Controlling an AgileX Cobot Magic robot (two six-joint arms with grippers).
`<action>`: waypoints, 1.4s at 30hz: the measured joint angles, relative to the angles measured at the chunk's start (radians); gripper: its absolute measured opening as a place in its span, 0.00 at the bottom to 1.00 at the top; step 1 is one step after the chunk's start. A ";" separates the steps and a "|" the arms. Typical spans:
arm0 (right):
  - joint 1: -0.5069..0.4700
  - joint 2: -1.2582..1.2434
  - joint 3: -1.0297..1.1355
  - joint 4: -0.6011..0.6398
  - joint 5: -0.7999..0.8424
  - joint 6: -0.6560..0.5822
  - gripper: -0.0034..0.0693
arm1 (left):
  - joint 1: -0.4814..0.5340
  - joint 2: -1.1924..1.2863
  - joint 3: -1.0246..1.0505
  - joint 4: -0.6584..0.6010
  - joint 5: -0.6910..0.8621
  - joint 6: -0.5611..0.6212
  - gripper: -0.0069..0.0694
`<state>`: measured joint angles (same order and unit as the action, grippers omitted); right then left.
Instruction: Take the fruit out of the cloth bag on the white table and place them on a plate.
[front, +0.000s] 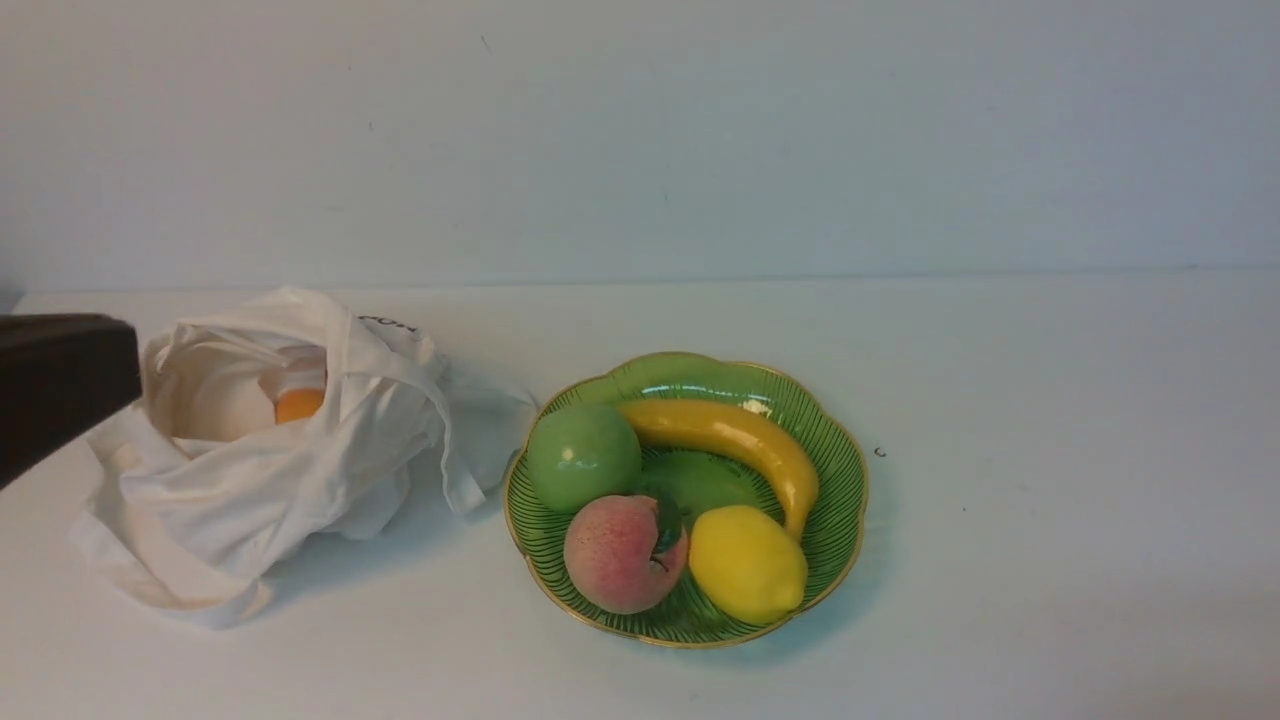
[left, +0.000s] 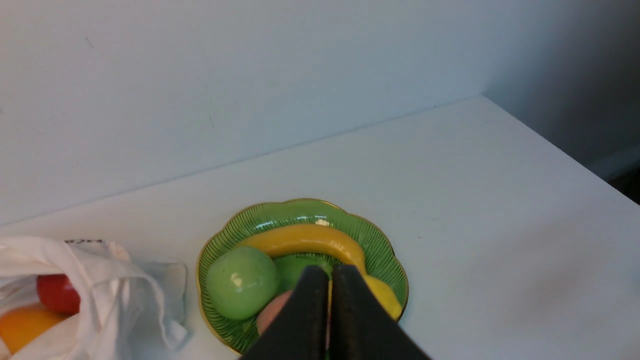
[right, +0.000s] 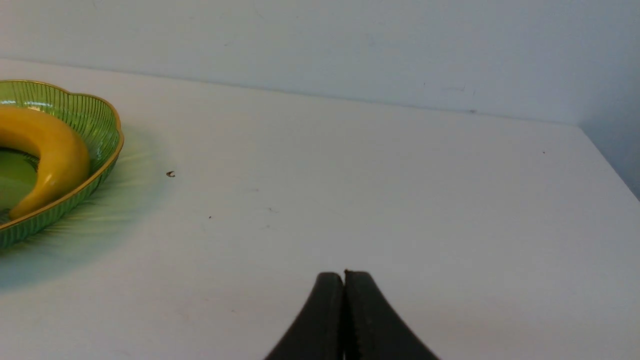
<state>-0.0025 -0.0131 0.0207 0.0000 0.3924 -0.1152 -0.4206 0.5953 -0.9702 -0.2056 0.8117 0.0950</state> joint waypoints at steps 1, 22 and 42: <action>0.000 0.000 0.000 0.000 0.000 0.000 0.03 | 0.000 -0.006 0.000 0.015 0.004 0.002 0.08; 0.000 0.000 0.000 0.000 0.000 0.000 0.03 | 0.200 -0.473 0.628 0.192 -0.361 -0.050 0.08; 0.000 0.000 0.000 0.000 0.000 0.000 0.03 | 0.316 -0.606 0.999 0.189 -0.441 -0.045 0.08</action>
<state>-0.0025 -0.0131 0.0207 0.0000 0.3924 -0.1152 -0.1045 -0.0106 0.0284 -0.0166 0.3708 0.0495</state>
